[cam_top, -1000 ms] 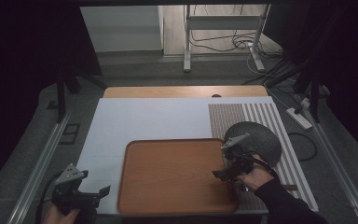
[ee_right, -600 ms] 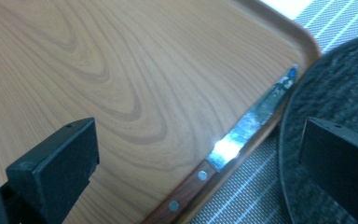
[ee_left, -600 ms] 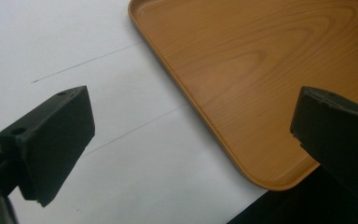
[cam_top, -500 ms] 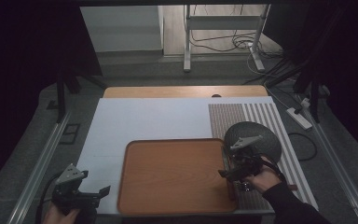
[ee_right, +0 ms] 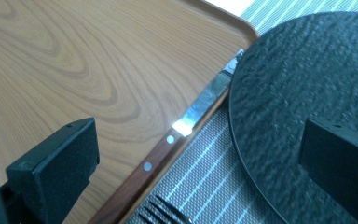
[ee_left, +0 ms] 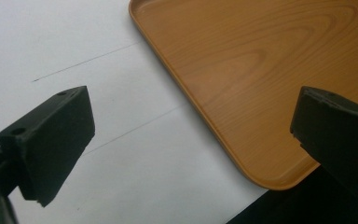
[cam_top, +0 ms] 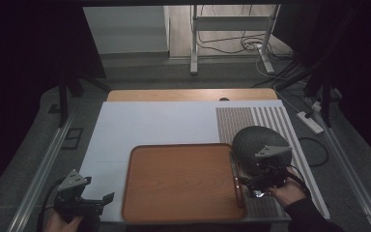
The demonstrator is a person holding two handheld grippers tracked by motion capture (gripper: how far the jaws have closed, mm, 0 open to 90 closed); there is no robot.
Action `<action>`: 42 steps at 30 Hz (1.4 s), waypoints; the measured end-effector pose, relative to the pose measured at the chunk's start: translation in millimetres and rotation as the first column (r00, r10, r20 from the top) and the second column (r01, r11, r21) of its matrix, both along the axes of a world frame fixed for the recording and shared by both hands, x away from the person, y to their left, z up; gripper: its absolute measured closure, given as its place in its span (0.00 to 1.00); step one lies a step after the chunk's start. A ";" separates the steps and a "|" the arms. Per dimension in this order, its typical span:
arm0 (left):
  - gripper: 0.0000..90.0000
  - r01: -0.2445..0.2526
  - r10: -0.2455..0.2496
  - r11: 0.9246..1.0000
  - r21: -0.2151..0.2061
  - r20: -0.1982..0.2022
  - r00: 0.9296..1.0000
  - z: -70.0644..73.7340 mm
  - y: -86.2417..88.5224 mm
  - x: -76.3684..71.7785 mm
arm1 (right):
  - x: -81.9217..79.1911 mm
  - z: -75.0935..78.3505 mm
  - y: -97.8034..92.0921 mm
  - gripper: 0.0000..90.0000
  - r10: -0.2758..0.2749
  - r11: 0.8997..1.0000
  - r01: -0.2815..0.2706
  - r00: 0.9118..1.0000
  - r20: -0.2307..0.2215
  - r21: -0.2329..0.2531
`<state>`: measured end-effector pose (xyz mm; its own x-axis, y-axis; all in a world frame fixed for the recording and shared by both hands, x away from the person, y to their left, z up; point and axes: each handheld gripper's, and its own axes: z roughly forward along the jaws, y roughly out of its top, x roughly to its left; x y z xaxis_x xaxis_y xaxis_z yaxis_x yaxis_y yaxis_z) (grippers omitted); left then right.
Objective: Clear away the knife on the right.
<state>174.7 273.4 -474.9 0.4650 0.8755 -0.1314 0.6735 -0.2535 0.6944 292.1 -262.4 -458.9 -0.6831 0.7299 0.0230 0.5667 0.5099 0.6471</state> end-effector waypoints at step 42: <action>0.00 -0.011 0.011 1.000 -0.016 -0.008 1.000 -0.3 1.8 0.3 | -60.1 4.6 -67.9 0.00 -0.212 0.977 0.209 0.976 0.048 0.052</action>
<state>175.0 275.2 -475.2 0.4539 0.8785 -0.1491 0.6819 -0.2347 0.6928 232.0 -330.3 -454.3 -0.5155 0.8564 0.0278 0.6223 0.3519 0.6992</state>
